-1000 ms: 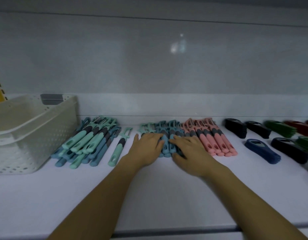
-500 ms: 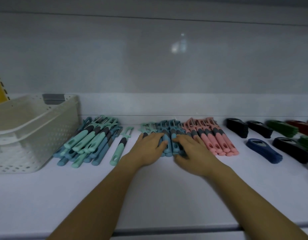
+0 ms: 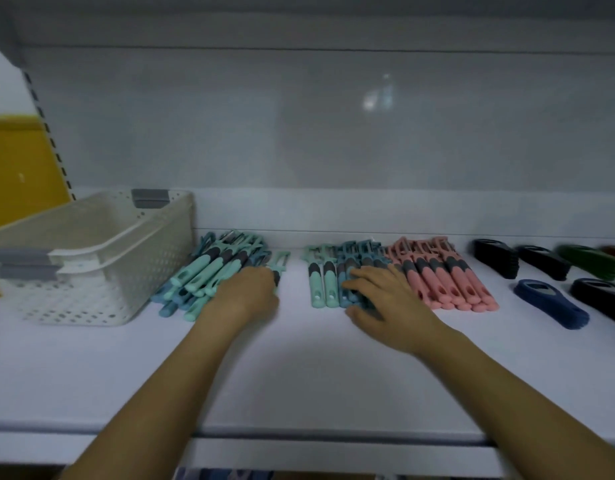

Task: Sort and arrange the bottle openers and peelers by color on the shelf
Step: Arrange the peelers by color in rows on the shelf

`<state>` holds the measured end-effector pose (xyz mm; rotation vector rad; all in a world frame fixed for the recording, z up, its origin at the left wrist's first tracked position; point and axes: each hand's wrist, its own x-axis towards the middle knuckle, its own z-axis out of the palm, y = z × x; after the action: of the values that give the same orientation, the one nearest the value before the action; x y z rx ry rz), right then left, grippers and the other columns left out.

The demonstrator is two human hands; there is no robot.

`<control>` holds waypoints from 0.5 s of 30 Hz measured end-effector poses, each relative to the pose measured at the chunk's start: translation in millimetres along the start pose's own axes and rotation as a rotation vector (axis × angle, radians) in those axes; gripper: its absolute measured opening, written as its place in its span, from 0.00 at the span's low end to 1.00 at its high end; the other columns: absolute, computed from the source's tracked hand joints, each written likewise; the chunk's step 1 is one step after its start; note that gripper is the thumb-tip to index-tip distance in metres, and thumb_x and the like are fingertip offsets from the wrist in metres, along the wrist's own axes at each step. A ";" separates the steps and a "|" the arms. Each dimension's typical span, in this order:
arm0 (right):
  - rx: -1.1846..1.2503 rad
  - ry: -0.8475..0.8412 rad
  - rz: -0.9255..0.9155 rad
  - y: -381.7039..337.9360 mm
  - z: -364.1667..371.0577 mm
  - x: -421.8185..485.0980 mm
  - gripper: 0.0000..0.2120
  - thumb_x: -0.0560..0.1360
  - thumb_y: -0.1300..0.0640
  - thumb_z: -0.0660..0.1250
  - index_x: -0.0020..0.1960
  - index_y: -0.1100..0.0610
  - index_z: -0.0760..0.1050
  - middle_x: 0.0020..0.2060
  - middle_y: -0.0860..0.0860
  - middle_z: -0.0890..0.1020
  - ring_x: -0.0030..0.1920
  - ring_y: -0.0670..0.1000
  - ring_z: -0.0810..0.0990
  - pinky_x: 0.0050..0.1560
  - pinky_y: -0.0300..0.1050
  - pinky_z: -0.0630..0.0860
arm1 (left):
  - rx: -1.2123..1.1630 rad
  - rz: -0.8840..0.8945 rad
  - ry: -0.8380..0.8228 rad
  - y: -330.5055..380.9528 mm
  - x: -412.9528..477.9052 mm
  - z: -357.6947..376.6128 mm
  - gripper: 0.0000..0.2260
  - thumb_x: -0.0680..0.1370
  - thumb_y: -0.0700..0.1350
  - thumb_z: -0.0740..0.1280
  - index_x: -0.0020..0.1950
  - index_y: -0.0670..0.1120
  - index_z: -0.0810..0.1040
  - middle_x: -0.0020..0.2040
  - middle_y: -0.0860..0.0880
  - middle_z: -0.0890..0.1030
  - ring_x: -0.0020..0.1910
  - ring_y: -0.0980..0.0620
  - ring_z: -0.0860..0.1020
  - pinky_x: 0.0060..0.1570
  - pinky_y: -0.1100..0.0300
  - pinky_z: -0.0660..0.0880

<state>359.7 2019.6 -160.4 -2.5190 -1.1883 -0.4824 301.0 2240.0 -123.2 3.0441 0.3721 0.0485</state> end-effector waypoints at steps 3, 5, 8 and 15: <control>-0.028 -0.023 -0.010 -3.0 0.4 -0.9 0.26 0.74 0.42 0.53 0.66 0.52 0.72 0.67 0.48 0.71 0.69 0.50 0.64 0.73 0.50 0.46 | -0.023 0.106 0.043 1.7 2.6 6.0 0.12 0.80 0.47 0.57 0.56 0.40 0.73 0.58 0.41 0.73 0.56 0.42 0.73 0.51 0.55 0.70; -0.038 -0.030 -0.023 -4.0 0.2 -2.2 0.26 0.74 0.41 0.52 0.66 0.52 0.72 0.67 0.48 0.71 0.69 0.50 0.64 0.71 0.46 0.42 | -0.040 0.152 0.073 2.6 8.4 13.9 0.15 0.81 0.49 0.54 0.62 0.41 0.72 0.60 0.41 0.71 0.60 0.42 0.70 0.56 0.52 0.69; -0.039 -0.049 -0.035 -4.6 1.0 -2.6 0.31 0.71 0.39 0.47 0.65 0.53 0.73 0.66 0.49 0.72 0.69 0.51 0.65 0.69 0.46 0.41 | -0.062 0.180 0.147 5.1 13.4 27.7 0.18 0.82 0.51 0.53 0.64 0.43 0.71 0.59 0.41 0.72 0.60 0.42 0.69 0.58 0.51 0.69; -0.063 -0.066 -0.041 -3.4 2.0 -1.9 0.35 0.70 0.37 0.43 0.68 0.50 0.69 0.68 0.47 0.70 0.70 0.48 0.62 0.69 0.44 0.39 | -0.053 0.223 0.168 9.2 9.8 34.5 0.20 0.82 0.54 0.50 0.71 0.48 0.66 0.65 0.44 0.71 0.63 0.44 0.67 0.62 0.51 0.67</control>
<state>356.2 2021.2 -162.5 -2.5867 -1.2694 -0.4571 314.2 2231.1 -156.7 3.0216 0.0381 0.3228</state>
